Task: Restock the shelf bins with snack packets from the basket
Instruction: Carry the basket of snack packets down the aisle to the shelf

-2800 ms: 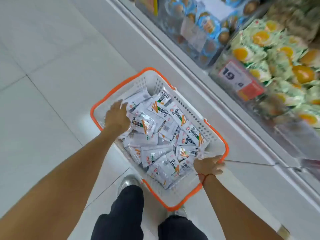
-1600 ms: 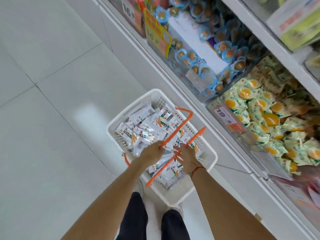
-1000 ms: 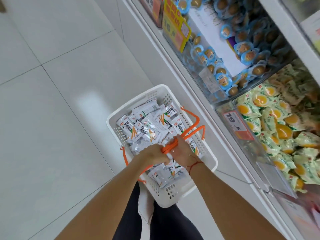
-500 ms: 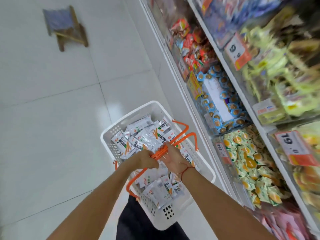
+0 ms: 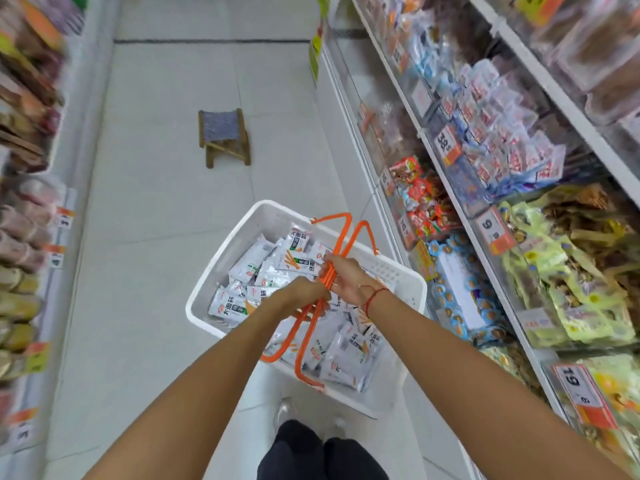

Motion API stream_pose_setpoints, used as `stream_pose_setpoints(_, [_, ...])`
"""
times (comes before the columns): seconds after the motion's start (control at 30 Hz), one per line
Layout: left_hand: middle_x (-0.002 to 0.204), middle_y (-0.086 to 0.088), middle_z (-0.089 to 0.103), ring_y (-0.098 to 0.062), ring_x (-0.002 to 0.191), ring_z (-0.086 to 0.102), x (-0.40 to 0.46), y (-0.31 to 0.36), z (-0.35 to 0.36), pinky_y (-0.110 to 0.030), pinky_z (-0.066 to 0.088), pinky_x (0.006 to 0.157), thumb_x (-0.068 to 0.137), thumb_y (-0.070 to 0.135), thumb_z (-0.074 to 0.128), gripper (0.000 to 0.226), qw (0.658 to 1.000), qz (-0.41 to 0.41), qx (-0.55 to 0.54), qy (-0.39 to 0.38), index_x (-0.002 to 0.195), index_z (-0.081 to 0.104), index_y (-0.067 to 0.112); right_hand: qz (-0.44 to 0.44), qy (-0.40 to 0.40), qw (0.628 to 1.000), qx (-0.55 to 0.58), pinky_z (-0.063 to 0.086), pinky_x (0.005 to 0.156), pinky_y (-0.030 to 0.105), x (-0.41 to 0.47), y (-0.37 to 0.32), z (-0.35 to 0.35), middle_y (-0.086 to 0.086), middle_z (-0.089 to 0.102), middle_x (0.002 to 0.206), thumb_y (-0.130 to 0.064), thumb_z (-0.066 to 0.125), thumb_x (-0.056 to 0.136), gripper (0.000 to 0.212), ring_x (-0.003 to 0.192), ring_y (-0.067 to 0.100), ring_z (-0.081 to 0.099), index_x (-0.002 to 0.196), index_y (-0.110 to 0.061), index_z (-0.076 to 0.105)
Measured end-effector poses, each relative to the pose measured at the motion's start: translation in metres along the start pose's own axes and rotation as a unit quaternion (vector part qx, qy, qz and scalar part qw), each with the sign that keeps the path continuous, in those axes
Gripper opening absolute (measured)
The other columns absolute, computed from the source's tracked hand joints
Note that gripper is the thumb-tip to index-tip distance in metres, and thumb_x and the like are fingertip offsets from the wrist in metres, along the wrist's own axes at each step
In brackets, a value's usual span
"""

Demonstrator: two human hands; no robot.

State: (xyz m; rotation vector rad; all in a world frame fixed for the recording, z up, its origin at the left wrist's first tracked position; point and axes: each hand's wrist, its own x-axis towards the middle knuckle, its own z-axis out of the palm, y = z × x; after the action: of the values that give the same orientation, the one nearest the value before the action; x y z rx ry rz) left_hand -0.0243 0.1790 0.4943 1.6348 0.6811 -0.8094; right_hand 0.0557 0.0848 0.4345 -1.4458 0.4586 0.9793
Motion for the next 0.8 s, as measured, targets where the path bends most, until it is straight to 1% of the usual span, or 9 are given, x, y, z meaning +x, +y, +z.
stream_pose_setpoints(0.1, [0.072,0.001,0.064,-0.011,0.063,0.059,0.003,0.028,-0.032,-0.025,0.048,0.066,0.092,0.015,0.052,0.013,1.000,0.012,-0.021,0.017,0.082,0.057,0.010,-0.027,-0.010,0.999,-0.026,0.046,0.042,0.020,-0.003,-0.055,0.027,0.006,0.050,0.070,-0.015,0.045,0.099,0.022,0.059,0.016,0.050,0.078,-0.008,0.051])
stream_pose_setpoints(0.2, [0.072,0.003,0.063,-0.006,0.058,0.058,0.015,0.056,-0.072,-0.022,0.049,0.059,0.095,0.016,0.051,0.014,0.999,0.024,-0.023,0.033,0.082,0.055,0.012,-0.047,-0.031,0.996,-0.069,0.048,0.042,0.020,0.009,-0.102,0.053,0.007,0.051,0.071,-0.012,0.045,0.099,0.019,0.061,0.016,0.051,0.081,-0.007,0.052])
stream_pose_setpoints(0.3, [0.061,0.009,0.065,-0.001,0.048,0.059,0.041,0.086,-0.114,-0.021,0.050,0.058,0.095,0.017,0.053,0.013,0.998,0.024,-0.039,0.043,0.083,0.056,0.012,-0.043,-0.042,0.995,-0.086,0.053,0.056,0.028,0.043,-0.149,0.072,0.006,0.051,0.067,-0.009,0.046,0.098,0.019,0.060,0.015,0.052,0.080,-0.006,0.052])
stream_pose_setpoints(0.37, [0.050,0.012,0.063,-0.004,0.052,0.058,0.062,0.113,-0.141,-0.023,0.049,0.060,0.095,0.018,0.053,0.014,0.998,0.023,-0.041,0.045,0.083,0.057,0.013,-0.037,-0.054,0.994,-0.084,0.054,0.064,0.032,0.070,-0.183,0.084,0.007,0.052,0.067,-0.007,0.046,0.097,0.019,0.061,0.016,0.052,0.079,-0.006,0.053])
stream_pose_setpoints(0.43, [0.044,0.014,0.060,-0.006,0.057,0.055,0.085,0.143,-0.168,-0.023,0.046,0.060,0.095,0.018,0.053,0.017,0.998,0.009,-0.033,0.046,0.080,0.056,0.013,-0.025,-0.053,0.995,-0.086,0.052,0.062,0.031,0.100,-0.218,0.093,0.007,0.051,0.069,-0.006,0.046,0.097,0.017,0.062,0.016,0.053,0.081,-0.006,0.052])
stream_pose_setpoints(0.53, [0.041,0.013,0.058,-0.006,0.057,0.053,0.120,0.186,-0.207,-0.022,0.045,0.059,0.095,0.018,0.052,0.021,0.998,-0.006,-0.017,0.054,0.074,0.055,0.015,-0.010,-0.053,0.995,-0.082,0.052,0.063,0.031,0.141,-0.268,0.105,0.008,0.051,0.069,-0.003,0.045,0.096,0.018,0.062,0.016,0.052,0.080,-0.005,0.052])
stream_pose_setpoints(0.63, [0.044,0.011,0.058,-0.001,0.044,0.056,0.157,0.224,-0.245,-0.017,0.043,0.050,0.095,0.018,0.052,0.024,0.997,-0.017,-0.011,0.070,0.071,0.054,0.015,-0.009,-0.049,0.996,-0.074,0.050,0.062,0.030,0.182,-0.316,0.118,0.009,0.052,0.067,-0.005,0.045,0.096,0.021,0.062,0.017,0.053,0.076,-0.005,0.052])
stream_pose_setpoints(0.73, [0.067,0.005,0.061,-0.004,0.057,0.056,0.195,0.258,-0.280,-0.018,0.042,0.053,0.096,0.018,0.052,0.019,0.998,-0.023,-0.020,0.063,0.077,0.054,0.014,-0.002,-0.046,0.997,-0.064,0.051,0.061,0.031,0.221,-0.360,0.127,0.008,0.052,0.068,-0.007,0.045,0.098,0.022,0.062,0.017,0.053,0.077,-0.006,0.051])
stream_pose_setpoints(0.8, [0.074,0.004,0.061,-0.005,0.061,0.056,0.224,0.283,-0.307,-0.019,0.042,0.056,0.096,0.018,0.052,0.016,0.998,-0.022,-0.020,0.057,0.081,0.054,0.014,-0.004,-0.039,0.998,-0.047,0.051,0.067,0.033,0.252,-0.393,0.135,0.007,0.052,0.068,-0.007,0.045,0.098,0.022,0.064,0.017,0.054,0.076,-0.007,0.050])
